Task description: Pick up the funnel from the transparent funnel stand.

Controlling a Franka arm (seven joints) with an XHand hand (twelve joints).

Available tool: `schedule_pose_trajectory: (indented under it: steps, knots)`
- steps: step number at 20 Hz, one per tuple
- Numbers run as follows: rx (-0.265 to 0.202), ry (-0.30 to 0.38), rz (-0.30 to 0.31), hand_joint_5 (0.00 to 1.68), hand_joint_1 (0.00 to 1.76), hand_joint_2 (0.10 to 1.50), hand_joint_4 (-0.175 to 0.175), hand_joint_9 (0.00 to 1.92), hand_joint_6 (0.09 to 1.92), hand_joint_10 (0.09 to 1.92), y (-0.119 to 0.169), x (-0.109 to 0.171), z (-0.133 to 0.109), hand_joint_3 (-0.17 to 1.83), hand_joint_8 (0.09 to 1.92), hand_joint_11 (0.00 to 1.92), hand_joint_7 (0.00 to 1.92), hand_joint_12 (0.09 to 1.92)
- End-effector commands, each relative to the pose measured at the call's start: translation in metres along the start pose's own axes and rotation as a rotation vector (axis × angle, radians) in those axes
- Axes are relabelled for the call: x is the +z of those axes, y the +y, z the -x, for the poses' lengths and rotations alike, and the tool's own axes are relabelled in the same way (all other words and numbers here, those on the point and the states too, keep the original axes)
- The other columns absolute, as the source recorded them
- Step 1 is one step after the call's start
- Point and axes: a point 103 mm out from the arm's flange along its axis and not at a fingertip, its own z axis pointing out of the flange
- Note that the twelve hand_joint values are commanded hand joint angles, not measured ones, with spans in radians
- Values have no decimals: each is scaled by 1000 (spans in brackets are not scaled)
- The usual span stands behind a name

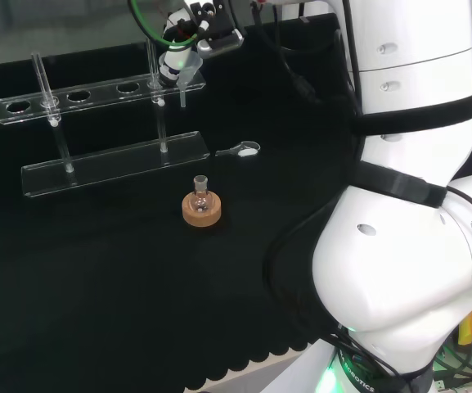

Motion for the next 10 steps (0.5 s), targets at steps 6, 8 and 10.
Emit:
schedule_pose_trajectory:
  steps: [6, 8, 10]
  knots:
    - [7, -34, 12, 80, 693, 639, -107, 141, 87, 905, 4, 3, 5, 485, 388, 173, 0, 1483]
    - [9, -40, 14, 86, 699, 640, -107, 159, 87, 900, 5, 3, 6, 486, 414, 183, 0, 1479]
    - [10, -55, 9, 96, 705, 643, -106, 183, 87, 890, 5, 3, 7, 487, 447, 197, 0, 1473]
